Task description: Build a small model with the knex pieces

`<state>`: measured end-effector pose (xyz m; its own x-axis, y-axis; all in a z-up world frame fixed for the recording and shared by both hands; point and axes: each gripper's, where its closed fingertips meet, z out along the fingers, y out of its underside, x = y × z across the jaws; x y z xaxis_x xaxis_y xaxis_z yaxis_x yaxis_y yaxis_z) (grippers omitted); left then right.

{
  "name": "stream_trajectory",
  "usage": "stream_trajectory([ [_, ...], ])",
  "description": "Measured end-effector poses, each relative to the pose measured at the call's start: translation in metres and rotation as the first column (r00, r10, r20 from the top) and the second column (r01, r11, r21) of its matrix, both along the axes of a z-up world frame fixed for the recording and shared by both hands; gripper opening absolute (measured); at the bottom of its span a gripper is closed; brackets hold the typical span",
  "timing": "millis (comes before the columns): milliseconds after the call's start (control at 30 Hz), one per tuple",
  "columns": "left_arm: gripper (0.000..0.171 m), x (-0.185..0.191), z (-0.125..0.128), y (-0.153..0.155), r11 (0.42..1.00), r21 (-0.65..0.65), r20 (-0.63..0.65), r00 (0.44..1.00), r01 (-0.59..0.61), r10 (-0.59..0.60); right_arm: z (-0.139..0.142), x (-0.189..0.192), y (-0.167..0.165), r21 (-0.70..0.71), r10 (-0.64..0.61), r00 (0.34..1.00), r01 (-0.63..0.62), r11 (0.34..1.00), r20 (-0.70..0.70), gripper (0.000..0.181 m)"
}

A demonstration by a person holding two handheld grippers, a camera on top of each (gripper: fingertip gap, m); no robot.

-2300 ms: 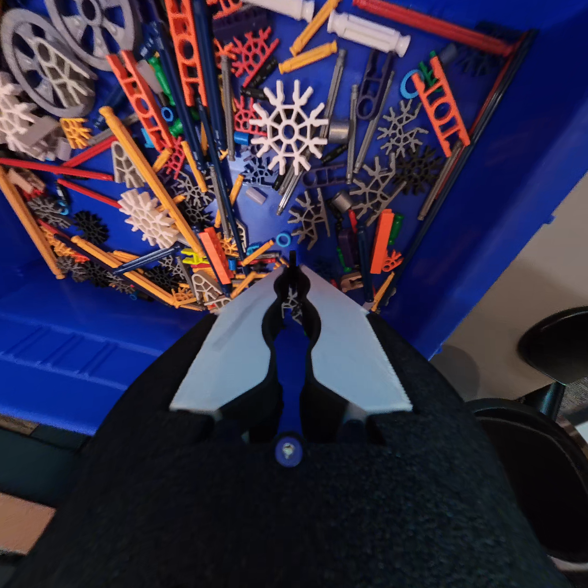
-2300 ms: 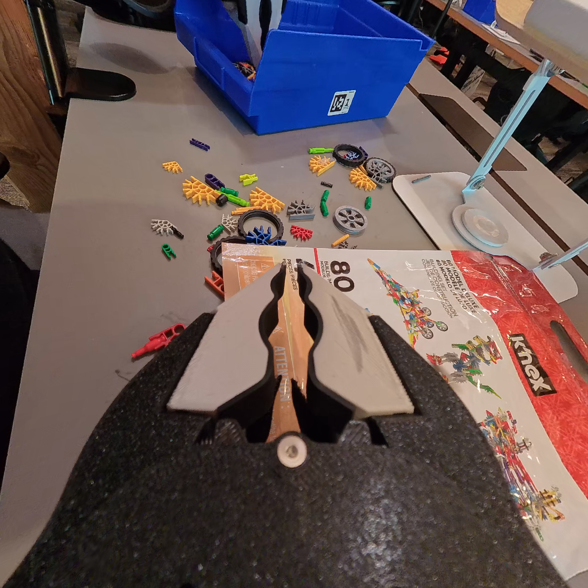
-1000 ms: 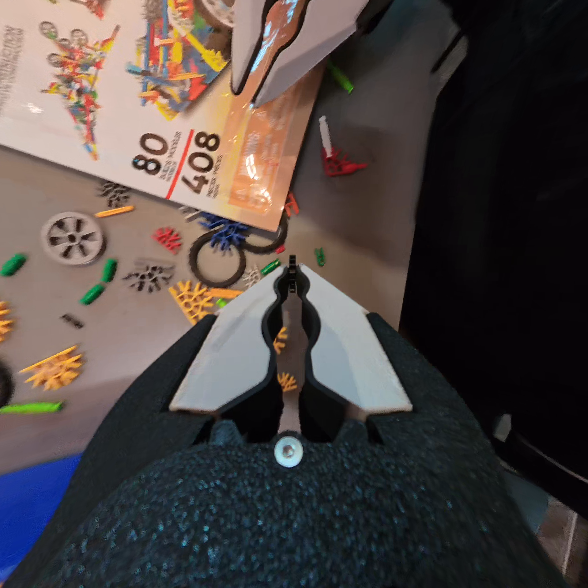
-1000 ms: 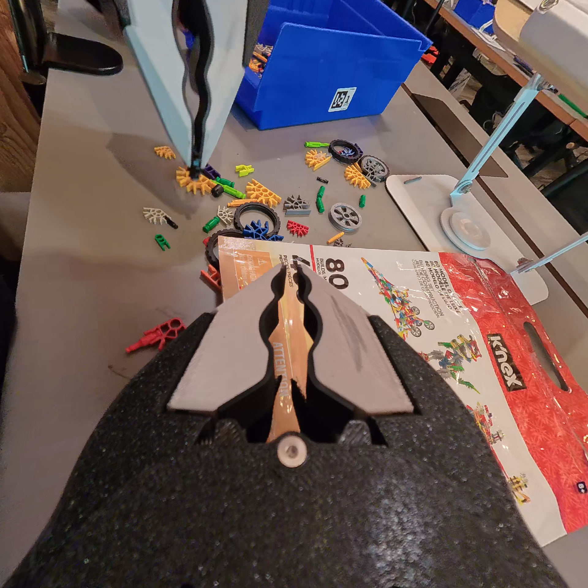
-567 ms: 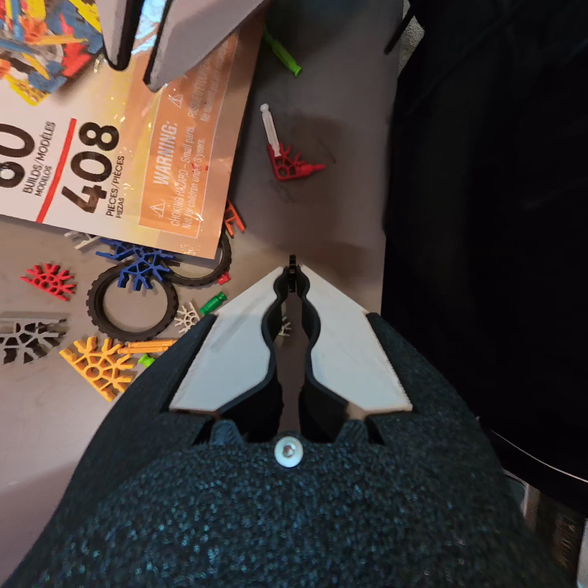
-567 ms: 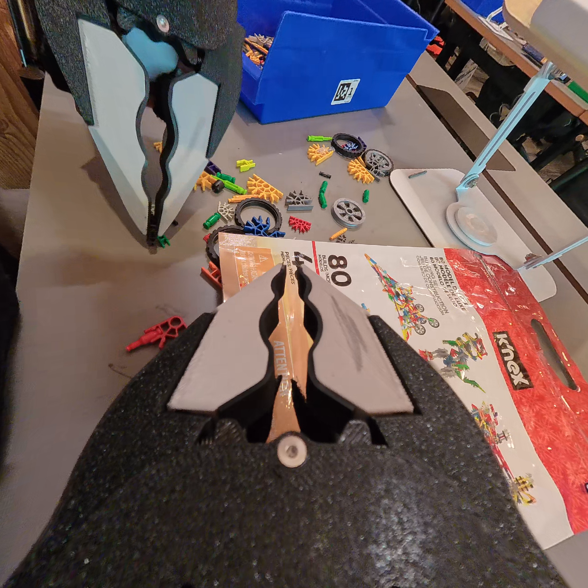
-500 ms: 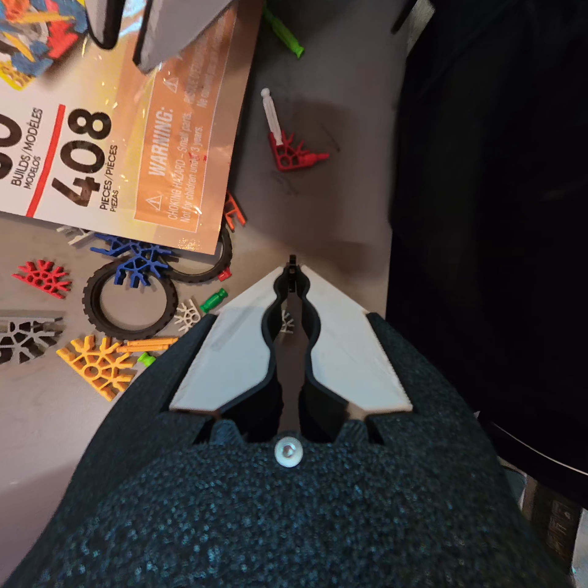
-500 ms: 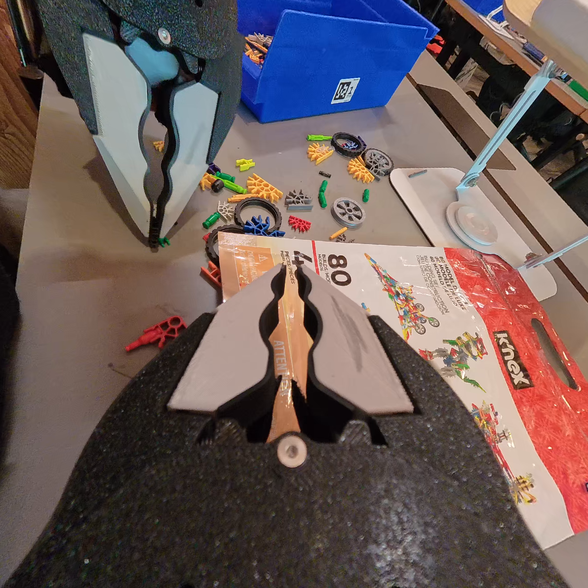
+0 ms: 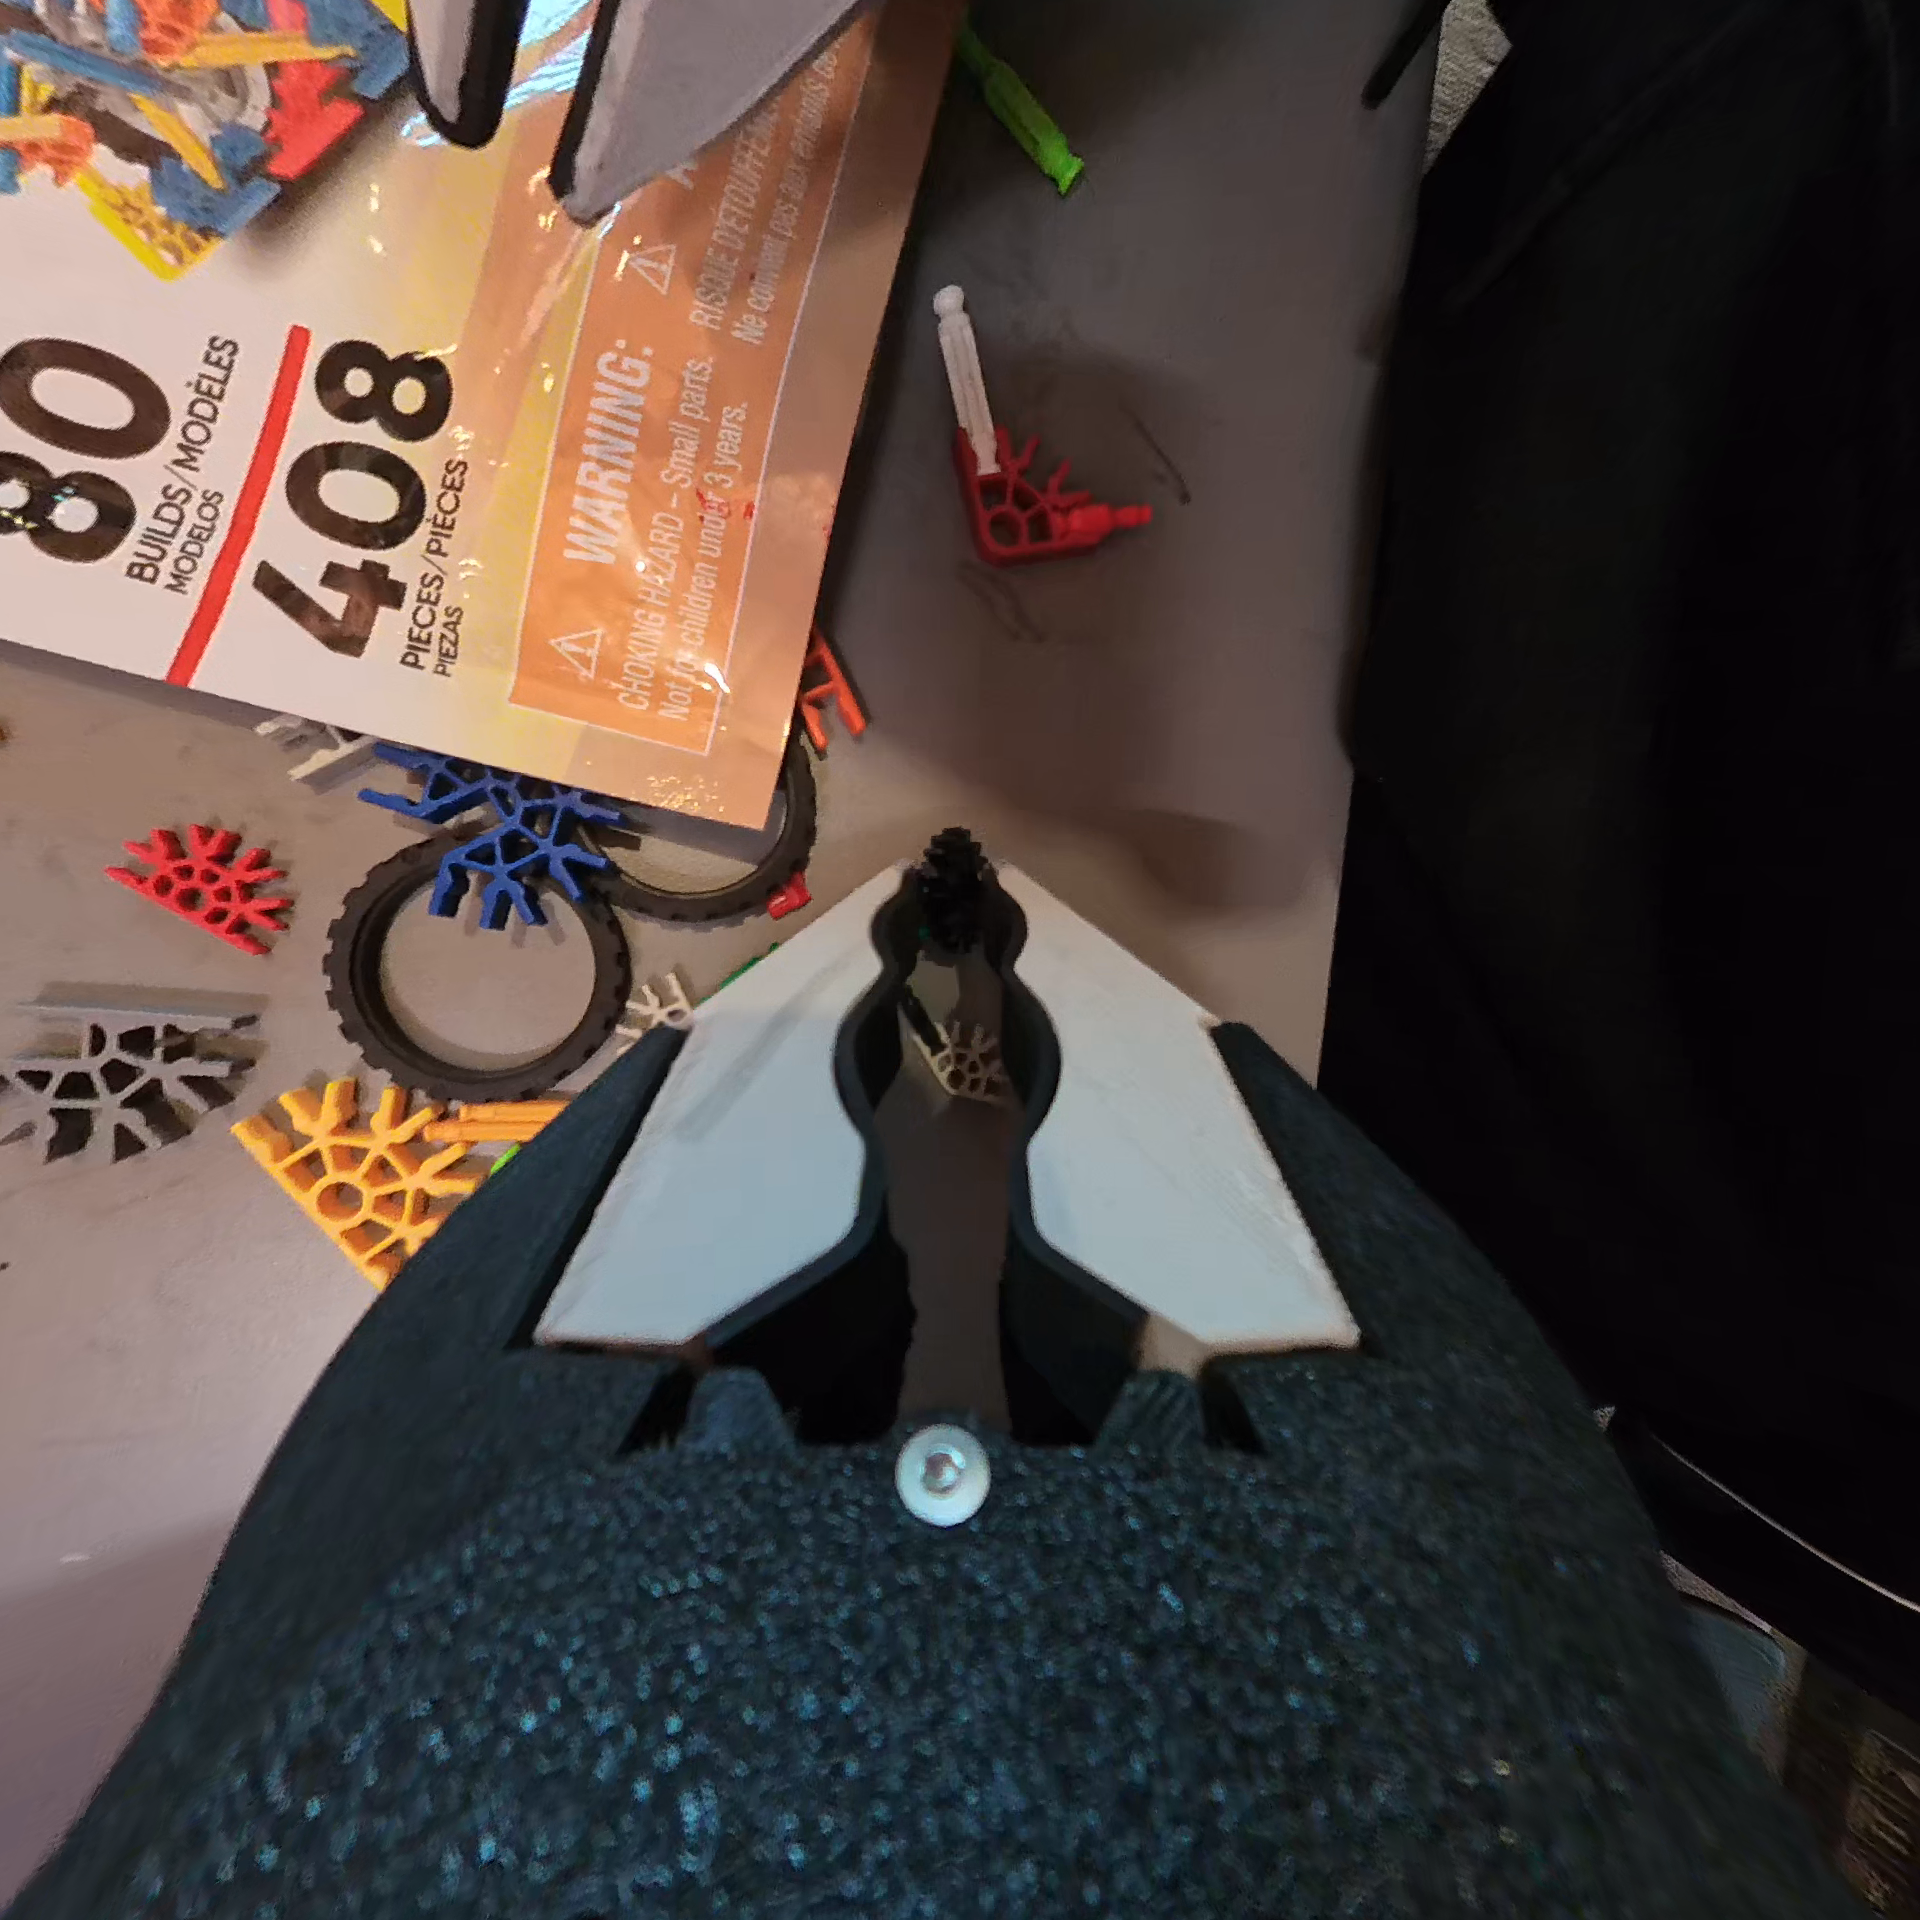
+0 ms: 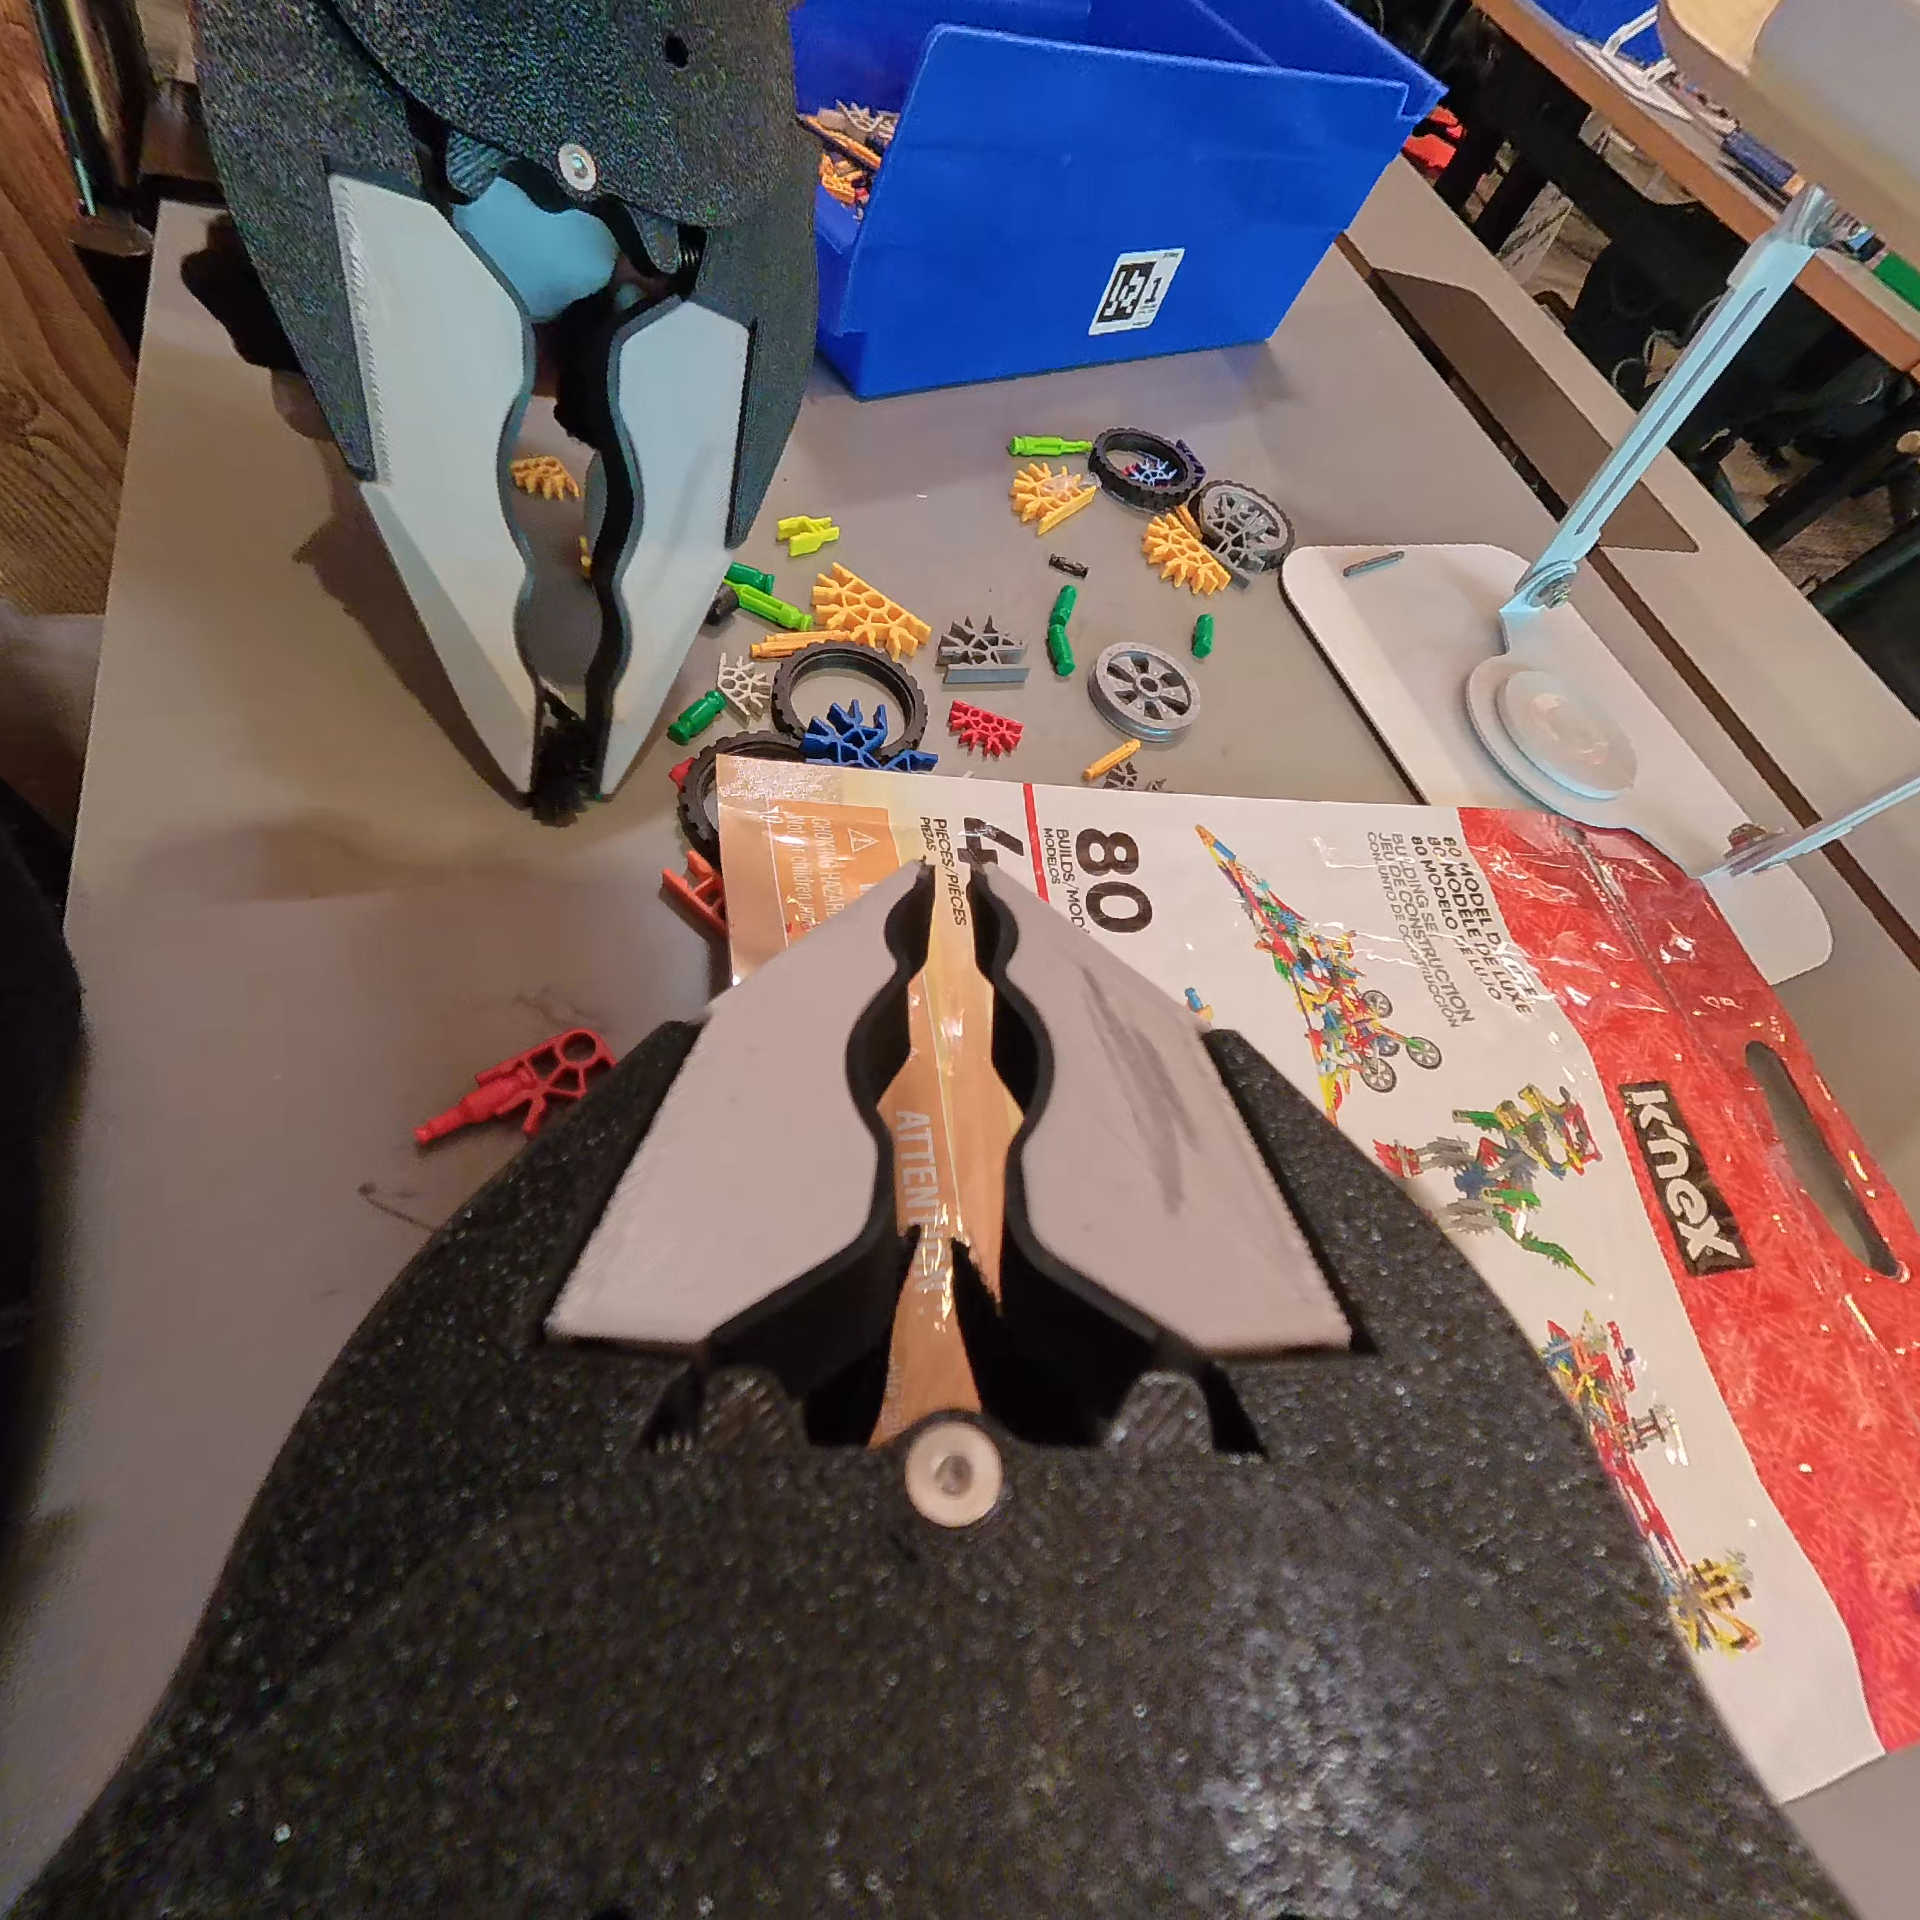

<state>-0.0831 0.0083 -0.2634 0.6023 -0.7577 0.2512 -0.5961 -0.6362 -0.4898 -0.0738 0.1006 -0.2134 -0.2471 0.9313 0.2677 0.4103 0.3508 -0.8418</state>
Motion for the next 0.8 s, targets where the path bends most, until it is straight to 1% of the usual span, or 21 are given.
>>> stream_trajectory([
  [67,0.022,0.000,0.001,0.000,1.000,0.008,-0.001,1.000,-0.003,0.003,0.000,0.000,0.000,0.000,0.000,1.000,0.000,1.000,-0.001,0.006],
  [233,0.027,-0.006,0.001,0.000,0.999,0.037,-0.034,0.999,-0.011,0.012,0.001,0.000,0.001,-0.001,-0.005,1.000,0.005,1.000,-0.005,0.006],
  [567,0.027,-0.008,0.002,-0.001,0.998,0.061,-0.047,0.998,-0.029,0.031,0.002,-0.001,0.005,-0.003,-0.017,1.000,0.017,1.000,-0.012,0.006],
  [800,0.027,-0.009,0.009,-0.001,0.991,0.112,-0.041,0.996,-0.070,0.075,0.003,0.000,0.004,0.005,-0.016,1.000,0.016,1.000,-0.020,0.006],
])
